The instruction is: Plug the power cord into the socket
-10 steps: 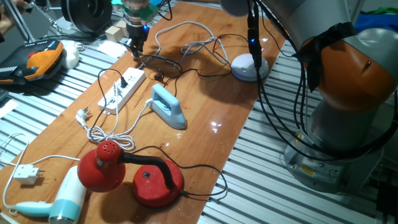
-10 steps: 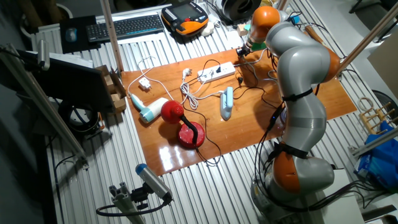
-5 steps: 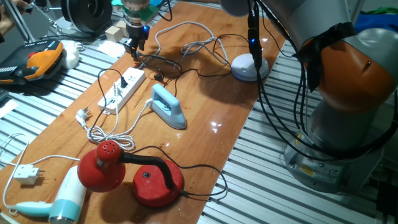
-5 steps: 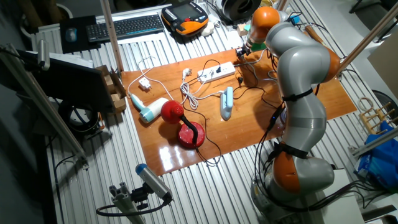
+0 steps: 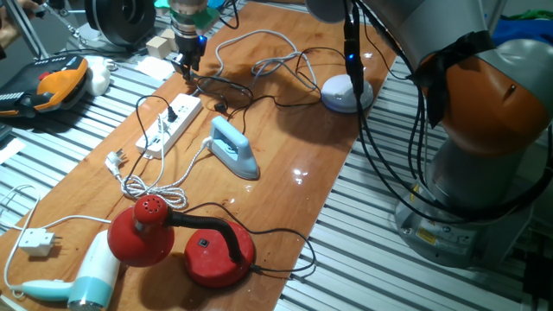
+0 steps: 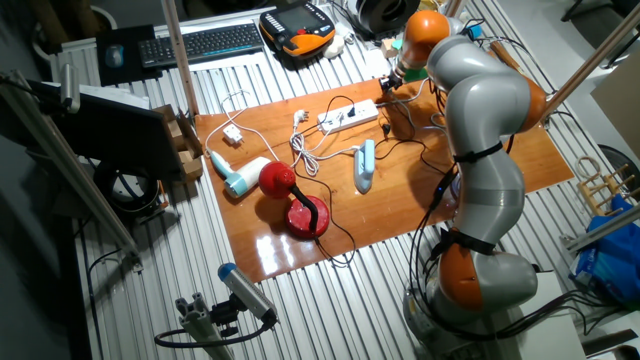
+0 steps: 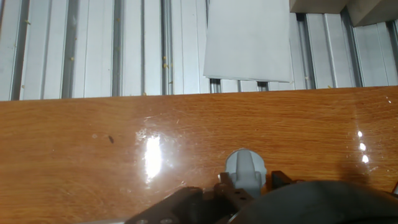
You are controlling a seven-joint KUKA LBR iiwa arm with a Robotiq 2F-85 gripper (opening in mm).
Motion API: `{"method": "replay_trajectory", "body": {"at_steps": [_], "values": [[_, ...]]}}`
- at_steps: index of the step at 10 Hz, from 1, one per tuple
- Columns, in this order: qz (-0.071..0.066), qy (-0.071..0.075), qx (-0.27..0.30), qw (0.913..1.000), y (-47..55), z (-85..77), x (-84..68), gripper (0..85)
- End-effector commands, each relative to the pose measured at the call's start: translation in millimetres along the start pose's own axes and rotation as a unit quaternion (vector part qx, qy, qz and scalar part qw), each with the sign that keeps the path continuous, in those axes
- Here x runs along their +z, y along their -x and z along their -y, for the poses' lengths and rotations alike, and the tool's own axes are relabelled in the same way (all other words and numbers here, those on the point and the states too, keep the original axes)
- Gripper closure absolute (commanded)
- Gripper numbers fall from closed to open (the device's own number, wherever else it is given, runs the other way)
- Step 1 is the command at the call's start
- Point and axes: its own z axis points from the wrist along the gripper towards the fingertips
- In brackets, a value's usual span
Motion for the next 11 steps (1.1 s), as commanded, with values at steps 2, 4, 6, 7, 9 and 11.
{"method": "replay_trajectory", "body": {"at_steps": [2, 4, 6, 7, 9, 11], "values": [[0.002, -0.001, -0.001, 1.0, 0.7, 0.0, -0.4, 51.0], [0.004, -0.004, -0.005, 1.0, 1.6, 0.2, -0.1, 51.0], [0.006, -0.002, -0.005, 1.0, 1.6, 0.0, 0.9, 51.0], [0.006, -0.003, -0.005, 1.0, 1.7, 0.3, 0.8, 51.0], [0.007, -0.003, -0.006, 1.0, 1.9, 0.5, 1.5, 51.0], [0.008, -0.002, -0.005, 1.0, 1.4, -0.1, 3.8, 51.0]]}}
